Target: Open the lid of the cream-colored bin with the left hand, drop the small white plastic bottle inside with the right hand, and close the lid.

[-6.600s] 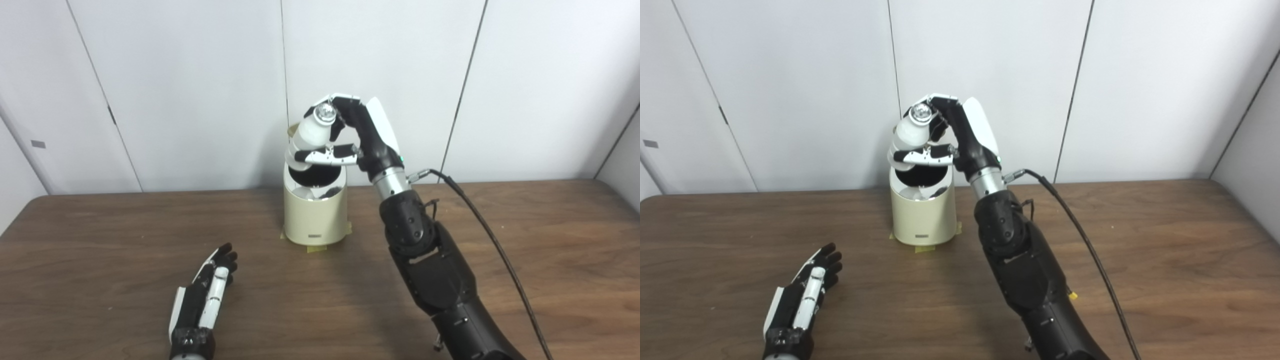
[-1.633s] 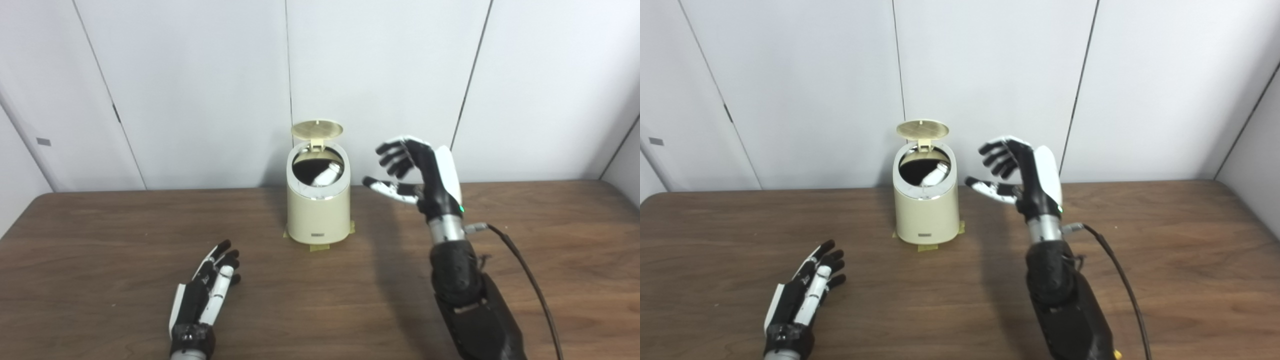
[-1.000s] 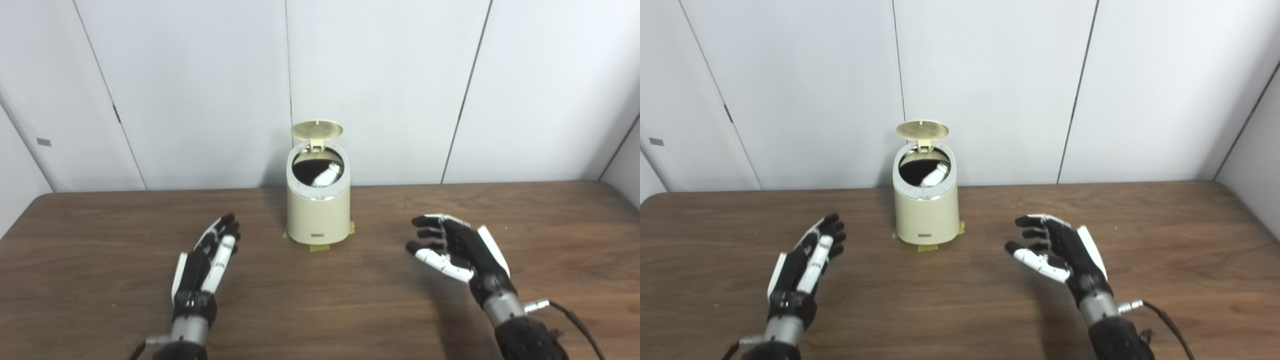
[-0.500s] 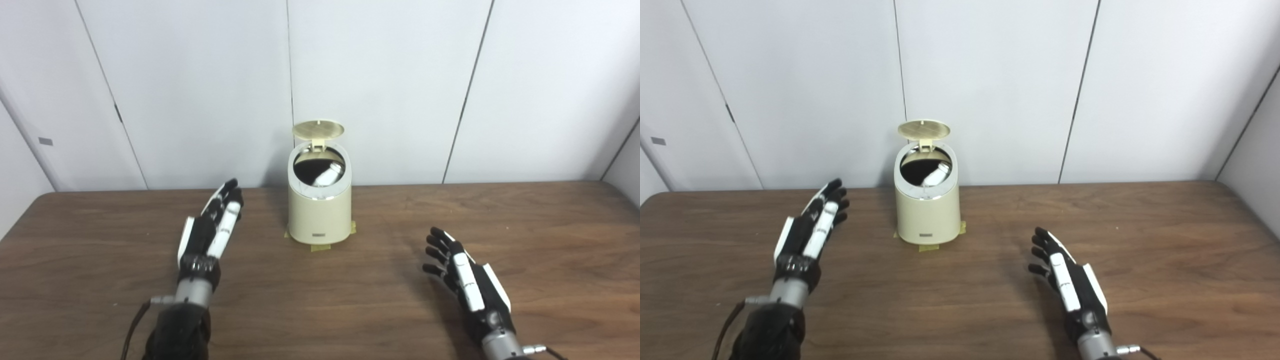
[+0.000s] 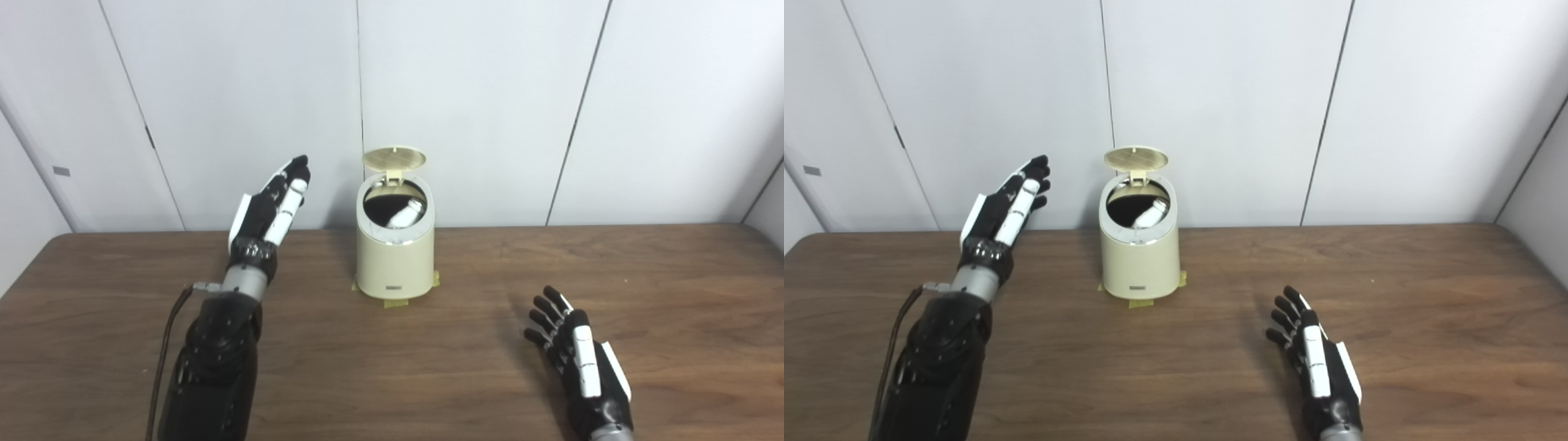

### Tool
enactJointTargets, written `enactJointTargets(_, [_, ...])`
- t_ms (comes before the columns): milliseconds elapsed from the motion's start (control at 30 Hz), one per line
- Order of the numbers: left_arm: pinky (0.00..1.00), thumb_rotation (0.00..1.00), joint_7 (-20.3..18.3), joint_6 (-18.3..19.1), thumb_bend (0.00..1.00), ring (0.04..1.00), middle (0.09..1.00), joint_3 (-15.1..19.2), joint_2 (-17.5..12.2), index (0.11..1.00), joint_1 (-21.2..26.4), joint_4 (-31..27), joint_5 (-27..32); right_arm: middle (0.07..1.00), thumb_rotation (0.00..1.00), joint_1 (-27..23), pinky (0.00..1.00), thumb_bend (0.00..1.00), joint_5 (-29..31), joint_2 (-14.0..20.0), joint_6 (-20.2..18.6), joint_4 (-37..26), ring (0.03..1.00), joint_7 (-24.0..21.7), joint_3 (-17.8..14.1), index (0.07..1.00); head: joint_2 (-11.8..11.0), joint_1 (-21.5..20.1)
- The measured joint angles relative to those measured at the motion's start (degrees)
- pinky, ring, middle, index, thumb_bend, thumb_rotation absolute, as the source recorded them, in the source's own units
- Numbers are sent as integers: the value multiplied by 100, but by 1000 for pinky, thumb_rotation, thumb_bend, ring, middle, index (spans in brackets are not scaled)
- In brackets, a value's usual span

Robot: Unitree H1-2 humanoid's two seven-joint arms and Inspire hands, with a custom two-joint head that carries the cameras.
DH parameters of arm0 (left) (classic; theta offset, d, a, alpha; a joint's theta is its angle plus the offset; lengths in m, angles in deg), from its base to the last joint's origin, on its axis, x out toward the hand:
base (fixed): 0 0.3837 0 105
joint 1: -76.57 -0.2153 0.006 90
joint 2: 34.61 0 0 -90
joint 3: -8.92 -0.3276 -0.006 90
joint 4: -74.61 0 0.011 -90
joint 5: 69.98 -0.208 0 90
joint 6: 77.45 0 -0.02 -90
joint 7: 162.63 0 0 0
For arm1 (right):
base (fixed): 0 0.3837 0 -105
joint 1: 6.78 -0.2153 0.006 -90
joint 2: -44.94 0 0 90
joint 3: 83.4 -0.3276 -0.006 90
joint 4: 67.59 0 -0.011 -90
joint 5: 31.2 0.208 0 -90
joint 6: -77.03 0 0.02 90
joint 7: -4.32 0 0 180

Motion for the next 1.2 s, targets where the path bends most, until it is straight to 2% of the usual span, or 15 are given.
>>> enactJointTargets(233, [870, 831, -22, -30, 515, 888, 885, -92, -139, 882, 760, 489, -144, 899, 1000, 0, 815, 565, -120, 19, 10, -5, 894, 14, 72, 898, -26, 35])
enactJointTargets(367, [869, 889, -63, -42, 481, 895, 883, -243, -245, 872, 1105, 745, -315, 895, 1000, -1, 809, 571, -154, 17, 9, -7, 893, 43, 79, 893, -35, 53])
enactJointTargets(433, [866, 881, -127, -51, 458, 892, 884, -344, -300, 870, 1217, 829, -382, 890, 1000, -1, 793, 568, -199, 18, 10, -9, 889, 62, 95, 892, -44, 35])
enactJointTargets(633, [862, 841, -330, -103, 474, 882, 876, -524, -416, 855, 1560, 1205, -555, 885, 1000, 8, 758, 542, -512, 53, 58, -12, 867, 121, 233, 893, -44, 35])
enactJointTargets(867, [897, 946, -665, -180, 466, 919, 889, -823, -630, 859, 1949, 1642, -810, 882, 1000, 25, 750, 549, -586, 89, 106, -10, 866, 123, 263, 892, -26, 18])
enactJointTargets(1000, [894, 986, -785, -64, 478, 923, 894, -1171, -765, 834, 2055, 1718, -1212, 872, 1000, 37, 733, 542, -697, 97, 114, -18, 849, 140, 313, 894, -9, -9])
enactJointTargets(1100, [831, 999, -822, 120, 484, 879, 845, -1651, -875, 764, 2132, 1705, -1808, 866, 1000, 39, 705, 506, -903, 118, 148, -19, 835, 201, 373, 900, 0, -26])
enactJointTargets(1133, [780, 1000, -832, 148, 473, 858, 834, -1768, -891, 744, 2153, 1696, -2007, 863, 1000, 39, 700, 486, -952, 123, 159, -19, 832, 219, 387, 901, 9, -26])
enactJointTargets(1200, [742, 1000, -861, 137, 470, 843, 830, -1961, -926, 726, 2195, 1677, -2302, 856, 986, 39, 691, 476, -1010, 132, 171, -19, 824, 242, 402, 898, 9, -26])
